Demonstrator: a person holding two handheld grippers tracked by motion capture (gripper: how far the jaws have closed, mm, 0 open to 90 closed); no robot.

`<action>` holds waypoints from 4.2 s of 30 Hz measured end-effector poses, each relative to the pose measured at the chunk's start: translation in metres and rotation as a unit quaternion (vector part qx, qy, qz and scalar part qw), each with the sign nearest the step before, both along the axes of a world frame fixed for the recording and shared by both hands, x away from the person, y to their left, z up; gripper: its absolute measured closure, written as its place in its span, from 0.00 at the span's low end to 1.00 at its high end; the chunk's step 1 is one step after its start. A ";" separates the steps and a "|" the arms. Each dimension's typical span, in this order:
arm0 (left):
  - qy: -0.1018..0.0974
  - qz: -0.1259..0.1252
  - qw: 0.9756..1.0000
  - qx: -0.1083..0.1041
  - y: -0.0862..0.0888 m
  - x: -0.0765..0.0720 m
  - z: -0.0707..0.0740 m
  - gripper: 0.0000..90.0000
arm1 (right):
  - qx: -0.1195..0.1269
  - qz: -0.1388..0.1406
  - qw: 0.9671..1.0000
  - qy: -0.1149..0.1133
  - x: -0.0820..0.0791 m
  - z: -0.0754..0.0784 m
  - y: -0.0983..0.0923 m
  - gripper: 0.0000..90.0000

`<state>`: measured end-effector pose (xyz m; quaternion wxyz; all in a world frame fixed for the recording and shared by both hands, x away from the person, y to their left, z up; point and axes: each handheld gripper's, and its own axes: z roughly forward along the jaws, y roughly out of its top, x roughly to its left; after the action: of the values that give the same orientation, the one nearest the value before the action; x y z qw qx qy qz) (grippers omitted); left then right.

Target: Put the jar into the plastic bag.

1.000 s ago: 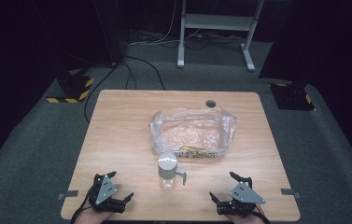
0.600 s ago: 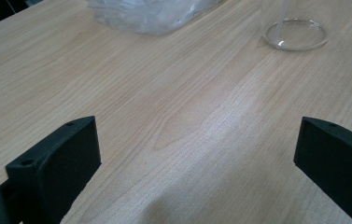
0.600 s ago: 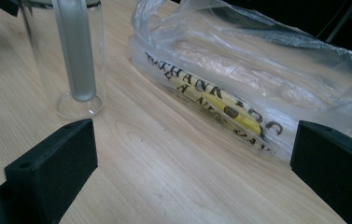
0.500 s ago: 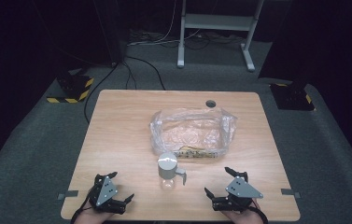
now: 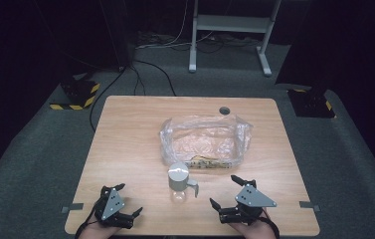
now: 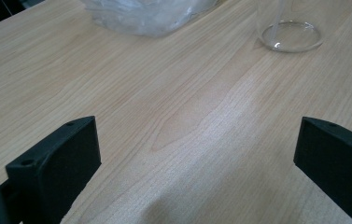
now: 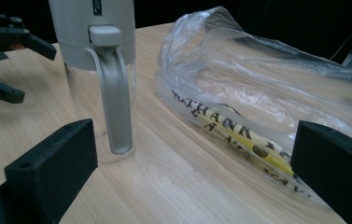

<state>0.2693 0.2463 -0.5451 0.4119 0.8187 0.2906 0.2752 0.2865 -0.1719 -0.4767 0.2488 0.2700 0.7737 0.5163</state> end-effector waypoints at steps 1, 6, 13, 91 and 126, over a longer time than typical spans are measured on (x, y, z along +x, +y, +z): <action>0.000 0.000 1.000 0.000 0.000 0.000 0.000 0.01 | 0.000 0.000 1.000 0.000 0.000 0.000 0.000 0.00; 0.000 -0.002 1.000 0.001 0.000 0.000 0.000 0.01 | 0.005 0.011 1.000 -0.002 0.001 0.006 0.009 0.00; -0.001 -0.005 1.000 0.003 -0.001 0.000 0.000 0.01 | 0.011 0.020 1.000 -0.004 0.003 0.013 0.020 0.00; 0.005 -0.016 1.000 -0.001 0.000 0.001 0.000 0.01 | 0.068 0.073 0.995 0.019 0.031 0.031 0.104 0.12; 0.007 -0.017 1.000 0.000 0.000 0.001 0.000 0.01 | 0.085 0.108 0.990 0.008 0.031 0.038 0.107 0.36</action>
<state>0.2701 0.2465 -0.5450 0.4145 0.8254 0.2792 0.2627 0.3177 -0.0652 -0.4382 0.1611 0.2094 0.7534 0.6021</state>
